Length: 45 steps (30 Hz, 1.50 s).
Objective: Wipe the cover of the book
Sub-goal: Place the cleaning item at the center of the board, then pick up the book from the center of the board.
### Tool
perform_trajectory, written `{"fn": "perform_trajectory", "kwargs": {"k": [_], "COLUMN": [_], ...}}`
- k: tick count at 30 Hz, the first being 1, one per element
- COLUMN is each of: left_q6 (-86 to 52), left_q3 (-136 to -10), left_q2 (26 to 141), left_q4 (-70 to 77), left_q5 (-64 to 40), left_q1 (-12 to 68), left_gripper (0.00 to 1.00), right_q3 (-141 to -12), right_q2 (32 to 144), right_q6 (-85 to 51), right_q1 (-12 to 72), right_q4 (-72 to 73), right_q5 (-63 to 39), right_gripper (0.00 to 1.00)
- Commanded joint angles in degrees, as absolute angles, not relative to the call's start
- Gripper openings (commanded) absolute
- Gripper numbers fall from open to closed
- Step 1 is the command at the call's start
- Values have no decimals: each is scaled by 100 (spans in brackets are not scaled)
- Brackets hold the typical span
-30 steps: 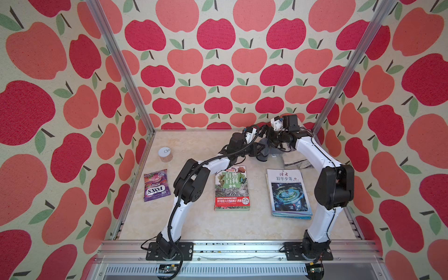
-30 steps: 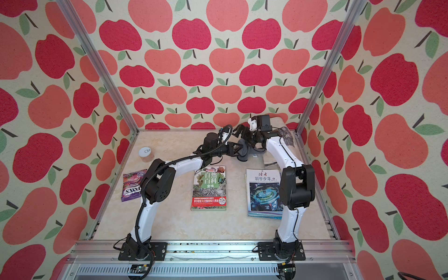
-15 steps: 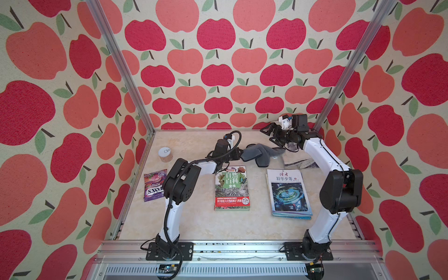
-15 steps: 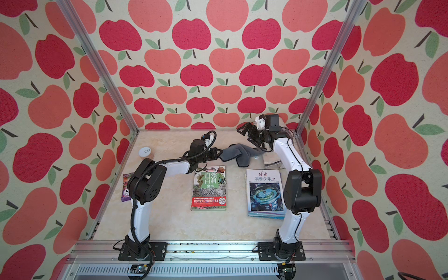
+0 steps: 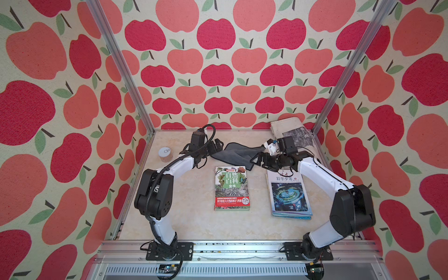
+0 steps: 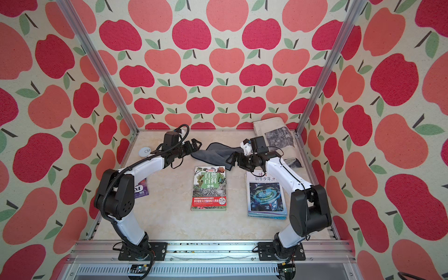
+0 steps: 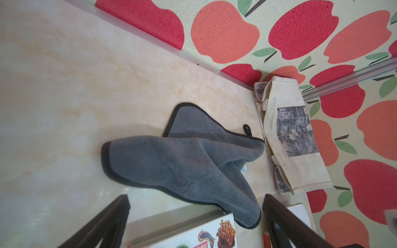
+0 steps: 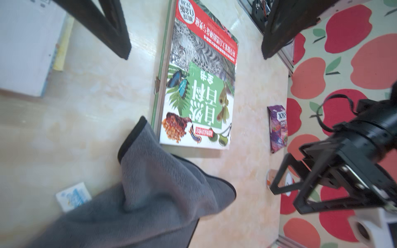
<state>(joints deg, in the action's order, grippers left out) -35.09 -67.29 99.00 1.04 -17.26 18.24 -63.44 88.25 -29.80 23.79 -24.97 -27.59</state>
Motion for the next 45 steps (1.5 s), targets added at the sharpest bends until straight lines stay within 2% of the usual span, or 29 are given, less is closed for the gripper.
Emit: {"fn": "perform_trajectory", "kwargs": {"k": [1,7,11,16,28,33,40,42,45], "left_q6": [-3823,-4912,-5003,-5341,-5757,-6502,-7326,-7329,-6897], "left_q3": [-5721,-4021,-3709,-3396,-3330,-3341,-3528,-3724,-4061], "left_q2": [9204,8184,7952,8247,9567,10584,10539,10330,9870], "left_q4": [-632,405,335,812,1534,3238,5217,5102,4144], "left_q5": [-1915,-2364,-2329,-2924,-3262,-4024,-4941,-5170,-5348], "left_q1": [1815,1819,1828,1808,1981,2343,2551,2710,2943], "left_gripper": [99,99,99,99,99,99,99,99,99], "right_q3": [-5698,-4868,-4548,-4476,-4390,-4238,-4240,-4292,-4332], "right_q2": [8512,8686,9061,9454,10469,10982,11301,11336,11338], "right_q6": [-2932,-3397,-3748,-4009,-4882,-5315,-5451,-5422,-5405], "right_q1": [2629,3078,3162,3357,3663,3842,3916,3903,3846], "right_q4": [-2359,-1550,-883,-345,1150,2002,2388,2355,2338], "right_q5": [-2493,-2430,-2561,-2537,-3033,-3282,-3471,-3488,-3529], "right_gripper": [99,99,99,99,98,96,95,95,95]}}
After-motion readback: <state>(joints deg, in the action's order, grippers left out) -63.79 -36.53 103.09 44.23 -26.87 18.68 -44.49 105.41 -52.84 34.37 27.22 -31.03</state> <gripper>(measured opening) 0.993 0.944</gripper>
